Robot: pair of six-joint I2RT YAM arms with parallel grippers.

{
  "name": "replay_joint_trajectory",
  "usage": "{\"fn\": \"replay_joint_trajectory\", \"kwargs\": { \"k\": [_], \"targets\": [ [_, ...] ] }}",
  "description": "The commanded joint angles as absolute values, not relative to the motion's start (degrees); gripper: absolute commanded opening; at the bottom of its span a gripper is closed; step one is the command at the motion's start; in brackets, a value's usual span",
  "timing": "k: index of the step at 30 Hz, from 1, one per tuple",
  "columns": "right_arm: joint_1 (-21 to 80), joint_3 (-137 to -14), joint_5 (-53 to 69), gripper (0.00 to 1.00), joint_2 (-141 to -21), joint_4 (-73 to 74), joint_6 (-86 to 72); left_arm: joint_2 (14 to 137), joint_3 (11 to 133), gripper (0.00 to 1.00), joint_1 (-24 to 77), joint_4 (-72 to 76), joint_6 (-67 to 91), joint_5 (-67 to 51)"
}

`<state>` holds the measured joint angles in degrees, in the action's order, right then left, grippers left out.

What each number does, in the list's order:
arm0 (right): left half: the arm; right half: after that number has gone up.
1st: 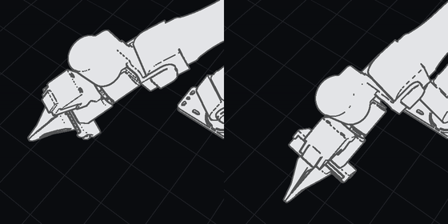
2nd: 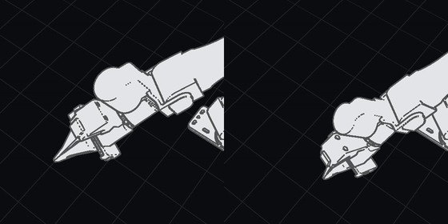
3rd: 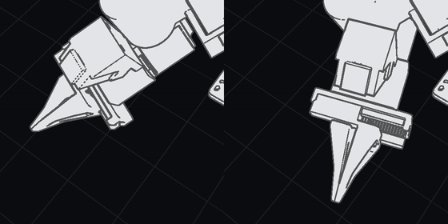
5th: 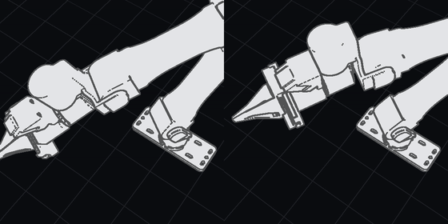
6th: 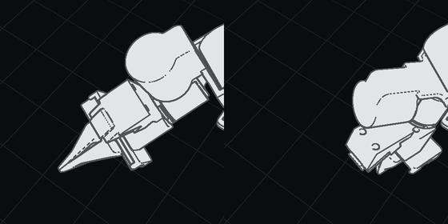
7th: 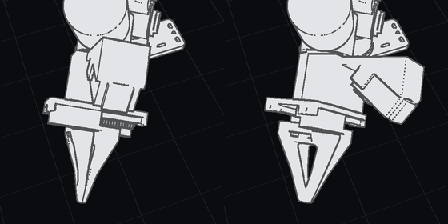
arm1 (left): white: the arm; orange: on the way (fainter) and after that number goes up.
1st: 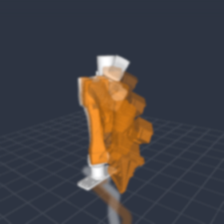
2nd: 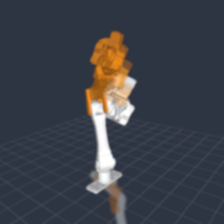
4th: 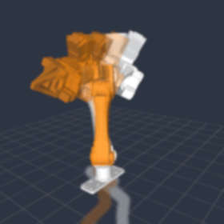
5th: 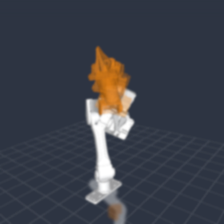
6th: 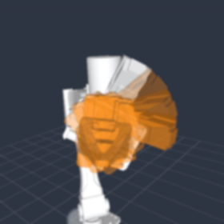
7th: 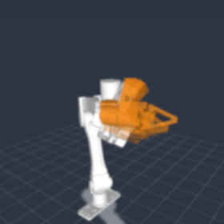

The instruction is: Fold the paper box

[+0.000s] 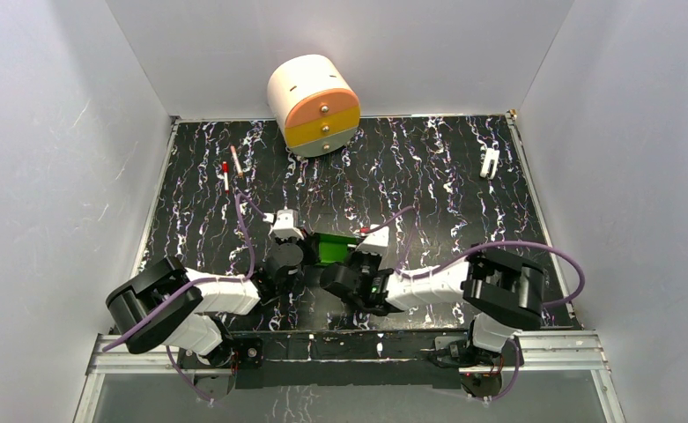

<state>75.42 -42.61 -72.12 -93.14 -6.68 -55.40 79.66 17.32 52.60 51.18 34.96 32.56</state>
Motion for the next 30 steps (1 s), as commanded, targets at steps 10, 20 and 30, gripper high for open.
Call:
{"fn": "replay_joint_trajectory", "kwargs": {
  "k": [10,20,30],
  "targets": [
    [81.8,-56.7,-78.2,0.01,-109.4,48.7,-107.9,82.1,13.8,0.03,54.6,51.9,38.5,30.9],
    [84.9,-55.1,-81.0,0.31,-108.0,52.0,-110.9,83.6,12.0,0.01,54.7,53.4,37.7,33.4],
    [88.3,-57.8,-83.2,0.59,-109.1,63.3,-118.9,87.7,11.8,0.0,55.2,56.0,37.6,34.9]
  ]
}}
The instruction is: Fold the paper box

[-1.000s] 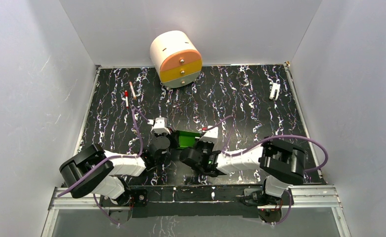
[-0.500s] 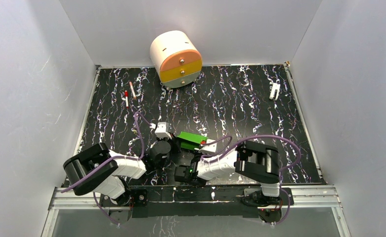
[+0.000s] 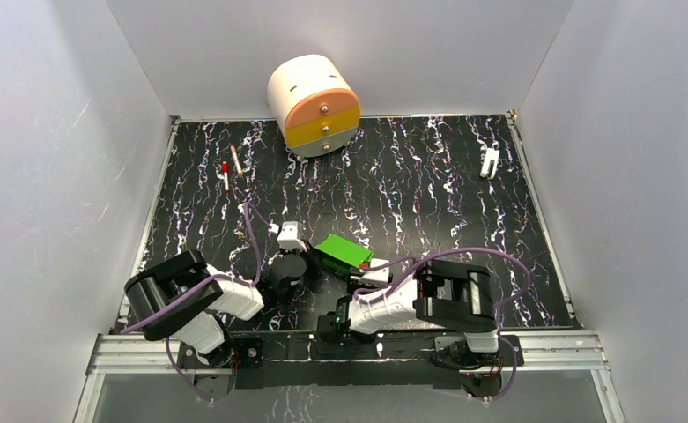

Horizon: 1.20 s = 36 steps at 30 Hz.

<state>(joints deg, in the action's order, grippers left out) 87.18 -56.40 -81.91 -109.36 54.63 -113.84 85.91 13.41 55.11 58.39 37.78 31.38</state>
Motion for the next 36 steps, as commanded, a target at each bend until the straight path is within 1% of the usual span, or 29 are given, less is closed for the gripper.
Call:
{"fn": "replay_joint_trajectory", "kwargs": {
  "k": [1,6,10,18,24,30,36],
  "targets": [
    [88.5,-57.8,-83.3,0.61,-108.9,63.9,-119.4,87.7,11.7,0.0,55.3,56.1,37.6,35.2],
    [90.1,-58.3,-84.1,0.73,-107.9,68.2,-122.3,87.8,11.6,0.0,55.3,56.4,37.5,36.0],
    [91.9,-57.7,-84.6,0.8,-106.7,72.2,-126.3,88.0,11.5,0.0,55.3,56.5,37.5,36.3],
    [94.1,-55.1,-87.8,0.87,-103.8,78.4,-132.9,87.9,11.5,0.0,55.3,56.6,37.7,36.7],
    [94.6,-54.7,-92.0,0.94,-100.9,78.6,-133.1,87.6,11.0,0.0,55.3,56.6,38.0,37.6],
    [96.2,-55.6,-92.4,0.97,-95.9,78.6,-129.3,87.5,11.1,0.0,55.3,56.6,37.2,38.4],
    [97.1,-59.9,-91.2,0.99,-98.5,78.6,-120.8,86.0,11.2,0.0,55.3,56.4,35.8,39.2]
  ]
}}
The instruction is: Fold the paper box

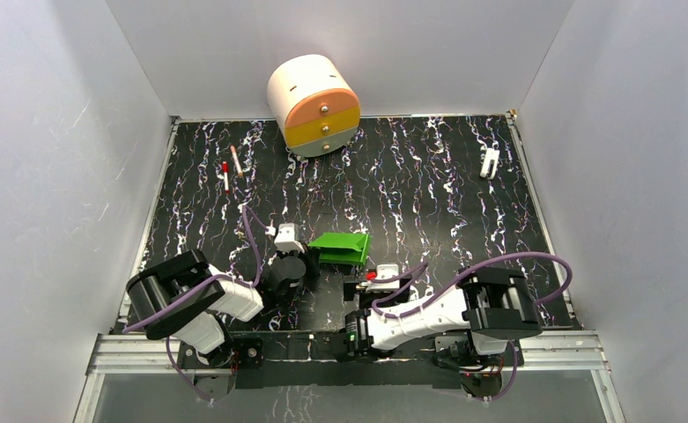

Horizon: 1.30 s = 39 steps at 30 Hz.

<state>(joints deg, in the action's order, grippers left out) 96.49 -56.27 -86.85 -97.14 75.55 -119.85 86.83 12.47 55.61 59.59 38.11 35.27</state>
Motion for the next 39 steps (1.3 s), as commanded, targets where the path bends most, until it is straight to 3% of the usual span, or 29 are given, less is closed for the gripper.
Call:
{"fn": "replay_joint_trajectory", "kwargs": {
  "k": [1,8,15,24,34,37,38,39],
  "targets": [
    [97.1,-60.5,-91.1,0.99,-99.4,78.6,-118.4,85.7,11.2,0.0,55.3,56.4,35.7,39.3],
    [88.1,-56.6,-95.4,0.99,-98.4,77.7,-110.6,84.4,11.0,0.0,55.3,56.4,34.5,39.7],
    [76.8,-73.6,-95.5,0.99,-95.4,77.8,-92.1,84.6,11.6,0.0,55.3,56.1,34.5,39.6],
    [68.6,-87.4,-95.4,0.99,-89.7,77.7,-104.3,85.1,12.0,0.01,55.3,55.7,35.1,38.9],
    [60.0,-121.4,-95.1,0.99,-112.5,78.5,-95.3,85.0,12.1,0.01,55.3,55.2,35.5,39.2],
    [55.1,-135.9,-90.1,0.99,-121.1,78.1,-91.2,84.9,12.4,0.01,55.3,55.0,35.3,39.1],
    [53.0,-141.3,-86.8,0.99,-124.4,75.1,-86.3,84.6,12.3,0.01,55.3,54.9,35.3,39.3],
    [49.3,-144.3,-78.5,0.99,-126.4,64.1,-68.7,84.3,12.3,0.01,55.3,54.8,35.3,39.5]
  ]
}}
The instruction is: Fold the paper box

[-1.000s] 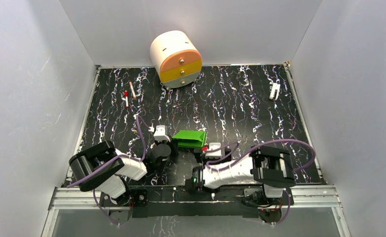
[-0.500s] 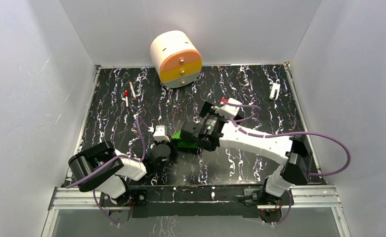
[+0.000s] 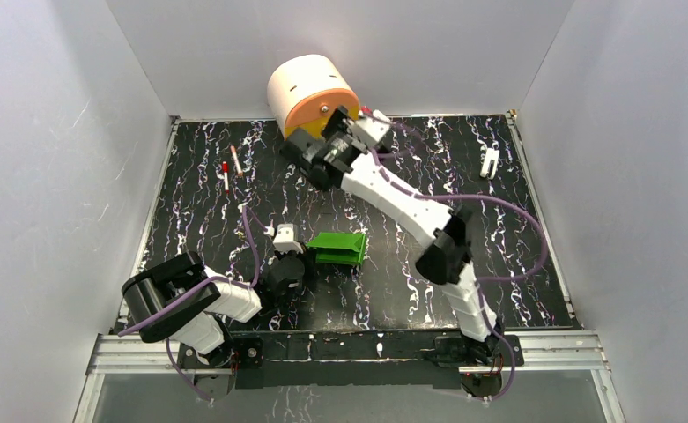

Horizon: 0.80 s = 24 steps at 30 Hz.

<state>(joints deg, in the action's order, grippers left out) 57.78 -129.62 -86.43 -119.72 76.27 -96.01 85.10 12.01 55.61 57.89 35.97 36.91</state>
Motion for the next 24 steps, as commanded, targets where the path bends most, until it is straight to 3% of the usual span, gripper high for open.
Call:
{"fn": "replay_joint_trajectory", "kwargs": {
  "k": [1,2,3,5,6,10,15,24],
  "targets": [
    [45.4,-141.7,-64.3,0.99,-125.3,47.2,-57.0,84.1,12.2,0.01,55.3,54.7,35.3,39.7],
    [41.3,-133.6,-49.1,0.99,-121.6,30.9,-43.6,83.9,12.2,0.01,55.3,54.6,35.3,39.8],
    [38.5,-122.4,-40.7,0.99,-116.9,18.2,-43.5,83.7,12.2,0.01,55.3,54.5,35.2,40.0],
    [36.6,-101.2,-35.4,0.99,-109.3,-7.6,-36.0,83.1,12.3,0.01,55.3,54.2,35.2,40.2],
    [36.6,-100.2,-35.2,0.99,-108.4,-11.4,-32.9,82.6,12.2,0.01,55.3,54.0,35.3,40.0],
    [35.4,-110.6,-28.4,0.99,-111.9,5.6,-27.9,83.0,12.4,0.01,55.3,53.9,34.3,40.6],
    [35.5,-92.7,-17.1,0.99,-102.2,2.4,-23.1,85.7,13.7,0.01,55.3,53.8,33.5,40.2],
    [39.0,-66.7,-11.0,0.92,-85.5,6.6,-31.2,85.6,14.4,0.01,55.4,53.7,32.0,39.5]
  ]
}}
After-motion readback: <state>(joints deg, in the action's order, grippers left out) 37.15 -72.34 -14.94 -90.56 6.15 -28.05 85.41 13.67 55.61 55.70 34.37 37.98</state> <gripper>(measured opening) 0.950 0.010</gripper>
